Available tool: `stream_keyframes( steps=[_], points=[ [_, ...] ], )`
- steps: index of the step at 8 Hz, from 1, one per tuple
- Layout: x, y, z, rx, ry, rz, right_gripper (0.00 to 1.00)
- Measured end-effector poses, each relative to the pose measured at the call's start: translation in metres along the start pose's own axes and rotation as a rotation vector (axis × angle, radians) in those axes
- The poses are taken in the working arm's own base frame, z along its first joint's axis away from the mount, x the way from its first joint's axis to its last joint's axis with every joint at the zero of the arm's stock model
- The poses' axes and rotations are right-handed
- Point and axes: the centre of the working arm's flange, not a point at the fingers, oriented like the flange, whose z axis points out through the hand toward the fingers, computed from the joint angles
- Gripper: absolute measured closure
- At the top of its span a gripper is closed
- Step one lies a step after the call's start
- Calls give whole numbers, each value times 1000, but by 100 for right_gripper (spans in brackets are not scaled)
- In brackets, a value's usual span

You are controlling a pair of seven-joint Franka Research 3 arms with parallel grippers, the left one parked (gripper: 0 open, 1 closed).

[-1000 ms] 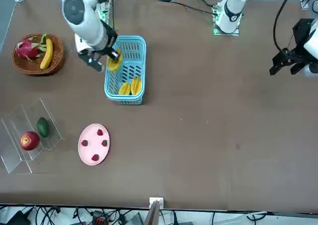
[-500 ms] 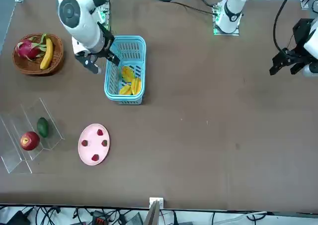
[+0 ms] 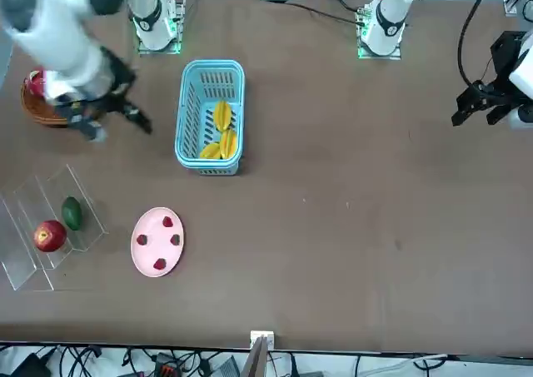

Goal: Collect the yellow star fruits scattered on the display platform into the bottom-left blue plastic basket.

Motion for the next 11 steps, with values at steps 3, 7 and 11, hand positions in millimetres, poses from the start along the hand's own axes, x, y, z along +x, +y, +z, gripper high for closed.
stream_keyframes(
  steps=[3,7,11],
  points=[
    [45,92,-63,-37,45,-191,0],
    [14,62,-125,-113,74,-397,0],
    [20,47,-108,-146,51,-421,0]
  ],
)
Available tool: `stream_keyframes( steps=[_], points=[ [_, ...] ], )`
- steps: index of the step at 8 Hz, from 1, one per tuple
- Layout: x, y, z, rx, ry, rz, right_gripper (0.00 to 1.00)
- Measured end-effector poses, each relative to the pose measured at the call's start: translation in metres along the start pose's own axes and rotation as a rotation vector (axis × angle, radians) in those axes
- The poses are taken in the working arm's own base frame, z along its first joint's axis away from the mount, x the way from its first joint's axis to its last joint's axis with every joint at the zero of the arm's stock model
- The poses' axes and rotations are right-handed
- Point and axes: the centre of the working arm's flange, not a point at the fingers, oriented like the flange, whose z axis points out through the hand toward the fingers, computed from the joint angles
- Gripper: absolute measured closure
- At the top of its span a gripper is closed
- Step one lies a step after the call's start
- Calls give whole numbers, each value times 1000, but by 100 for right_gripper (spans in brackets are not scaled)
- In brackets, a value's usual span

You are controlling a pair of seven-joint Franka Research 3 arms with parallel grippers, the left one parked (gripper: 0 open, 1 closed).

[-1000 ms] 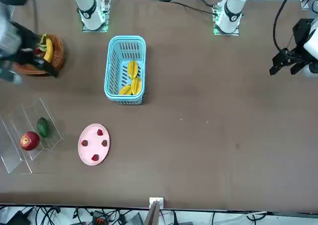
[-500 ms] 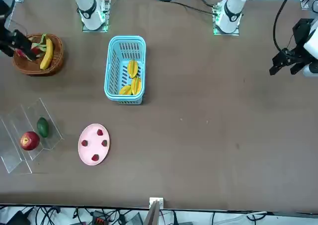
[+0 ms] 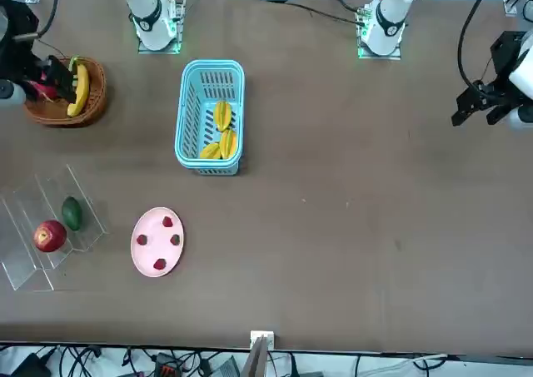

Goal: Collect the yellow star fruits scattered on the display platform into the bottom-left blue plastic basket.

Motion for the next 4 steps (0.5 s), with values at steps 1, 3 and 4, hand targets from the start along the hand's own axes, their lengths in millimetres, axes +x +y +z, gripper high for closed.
stream_keyframes(
  steps=[1,3,4],
  points=[
    [5,3,2,5,-2,3,0],
    [13,5,-1,53,-11,11,0],
    [15,11,-1,87,-17,23,0]
  ],
)
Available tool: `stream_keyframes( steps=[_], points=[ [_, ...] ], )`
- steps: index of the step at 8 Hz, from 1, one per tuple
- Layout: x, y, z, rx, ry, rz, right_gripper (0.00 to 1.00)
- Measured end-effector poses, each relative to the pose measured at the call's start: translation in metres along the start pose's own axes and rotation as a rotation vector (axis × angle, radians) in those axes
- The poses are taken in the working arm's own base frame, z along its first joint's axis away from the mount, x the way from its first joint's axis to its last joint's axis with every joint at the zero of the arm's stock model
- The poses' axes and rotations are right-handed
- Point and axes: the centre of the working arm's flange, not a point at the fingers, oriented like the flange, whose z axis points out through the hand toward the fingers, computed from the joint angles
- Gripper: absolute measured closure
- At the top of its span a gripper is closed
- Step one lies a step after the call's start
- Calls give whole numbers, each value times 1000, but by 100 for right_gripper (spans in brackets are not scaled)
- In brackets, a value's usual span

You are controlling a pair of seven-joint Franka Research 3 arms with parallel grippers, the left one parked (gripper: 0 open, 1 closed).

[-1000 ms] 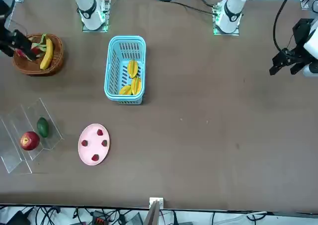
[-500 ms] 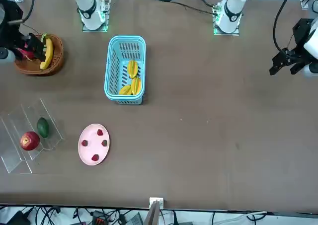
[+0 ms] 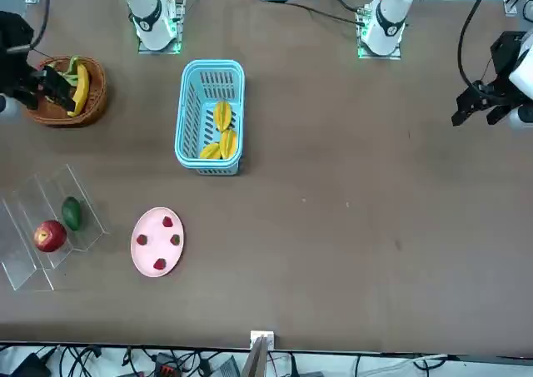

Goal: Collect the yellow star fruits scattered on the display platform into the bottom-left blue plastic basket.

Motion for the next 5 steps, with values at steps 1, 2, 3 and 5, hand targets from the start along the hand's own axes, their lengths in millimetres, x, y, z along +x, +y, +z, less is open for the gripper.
stream_keyframes(
  steps=[1,2,3,5],
  points=[
    [1,6,-1,38,-4,12,0],
    [2,10,-1,57,-5,18,0],
    [2,12,-1,61,-6,18,0],
    [3,12,2,61,-12,17,0]
  ],
)
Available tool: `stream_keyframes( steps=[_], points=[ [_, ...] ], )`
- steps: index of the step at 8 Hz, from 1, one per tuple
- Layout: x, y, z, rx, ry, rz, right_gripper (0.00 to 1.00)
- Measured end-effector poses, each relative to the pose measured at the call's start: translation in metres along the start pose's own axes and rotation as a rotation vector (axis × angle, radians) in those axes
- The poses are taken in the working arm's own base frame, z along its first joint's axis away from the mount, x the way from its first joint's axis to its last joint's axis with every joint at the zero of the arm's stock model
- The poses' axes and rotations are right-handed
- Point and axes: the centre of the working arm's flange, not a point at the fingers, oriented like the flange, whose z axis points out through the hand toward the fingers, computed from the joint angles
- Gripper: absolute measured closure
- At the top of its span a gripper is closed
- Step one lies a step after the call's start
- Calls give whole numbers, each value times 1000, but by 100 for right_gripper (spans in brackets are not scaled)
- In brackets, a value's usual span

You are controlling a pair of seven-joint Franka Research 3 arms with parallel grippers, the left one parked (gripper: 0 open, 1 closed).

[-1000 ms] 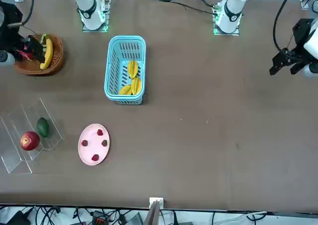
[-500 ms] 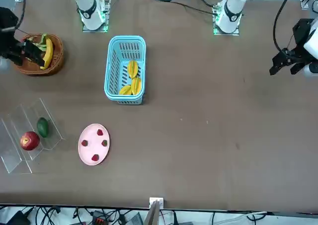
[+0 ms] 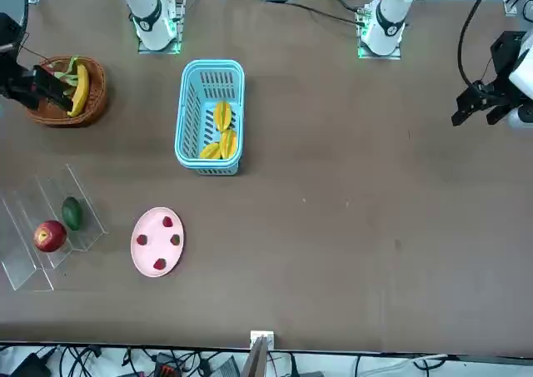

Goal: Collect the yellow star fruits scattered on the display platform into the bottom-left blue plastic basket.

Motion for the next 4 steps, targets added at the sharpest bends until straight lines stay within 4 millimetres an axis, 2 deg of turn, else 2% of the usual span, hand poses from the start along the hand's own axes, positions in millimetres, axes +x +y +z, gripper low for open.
stream_keyframes(
  steps=[4],
  points=[
    [-1,3,4,-18,-26,5,0]
  ],
)
